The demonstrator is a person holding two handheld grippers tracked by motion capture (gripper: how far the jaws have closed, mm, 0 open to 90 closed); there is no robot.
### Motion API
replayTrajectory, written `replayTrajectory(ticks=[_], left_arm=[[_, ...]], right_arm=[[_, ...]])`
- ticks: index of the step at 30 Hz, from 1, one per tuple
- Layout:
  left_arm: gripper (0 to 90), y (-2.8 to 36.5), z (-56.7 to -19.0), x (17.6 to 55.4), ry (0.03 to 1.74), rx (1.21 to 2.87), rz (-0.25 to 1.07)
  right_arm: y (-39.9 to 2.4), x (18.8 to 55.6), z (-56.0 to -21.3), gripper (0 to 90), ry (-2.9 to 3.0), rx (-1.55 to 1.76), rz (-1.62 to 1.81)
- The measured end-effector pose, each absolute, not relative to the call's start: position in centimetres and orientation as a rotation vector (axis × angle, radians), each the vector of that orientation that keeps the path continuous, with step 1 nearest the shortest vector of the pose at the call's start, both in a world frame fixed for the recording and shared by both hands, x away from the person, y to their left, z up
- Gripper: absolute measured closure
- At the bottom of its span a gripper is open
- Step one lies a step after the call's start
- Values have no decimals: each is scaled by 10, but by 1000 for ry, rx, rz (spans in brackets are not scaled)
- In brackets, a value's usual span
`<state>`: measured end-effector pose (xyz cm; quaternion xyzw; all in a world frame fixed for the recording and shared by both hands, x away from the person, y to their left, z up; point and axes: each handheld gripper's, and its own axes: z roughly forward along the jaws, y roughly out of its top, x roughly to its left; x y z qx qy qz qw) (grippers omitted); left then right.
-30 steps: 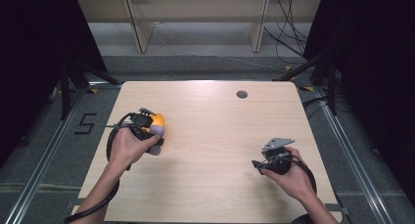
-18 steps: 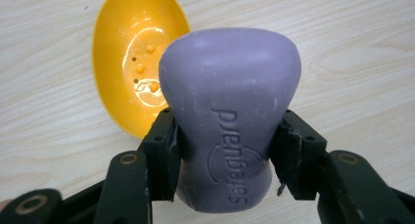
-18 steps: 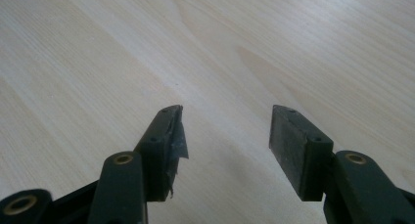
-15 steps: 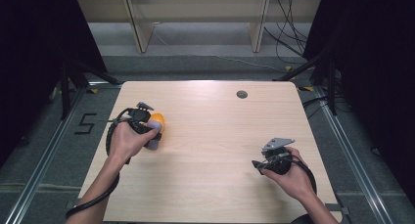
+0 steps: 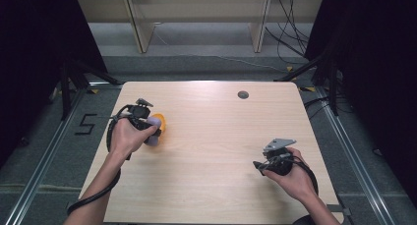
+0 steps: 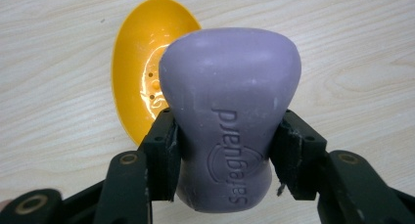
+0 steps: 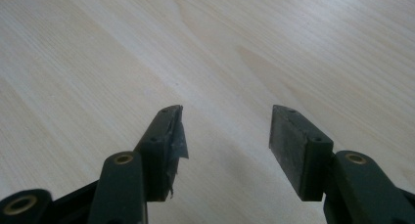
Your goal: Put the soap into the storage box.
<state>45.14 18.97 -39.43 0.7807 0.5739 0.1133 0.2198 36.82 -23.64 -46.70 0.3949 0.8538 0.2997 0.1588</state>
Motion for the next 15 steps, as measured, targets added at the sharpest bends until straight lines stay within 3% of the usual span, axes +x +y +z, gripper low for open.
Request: replayTrajectory(ticks=[15], left_arm=[[486,191,-390,468,1588,2155,341]], right_arm=[[-237,368,-467,465,2445,1129,856]])
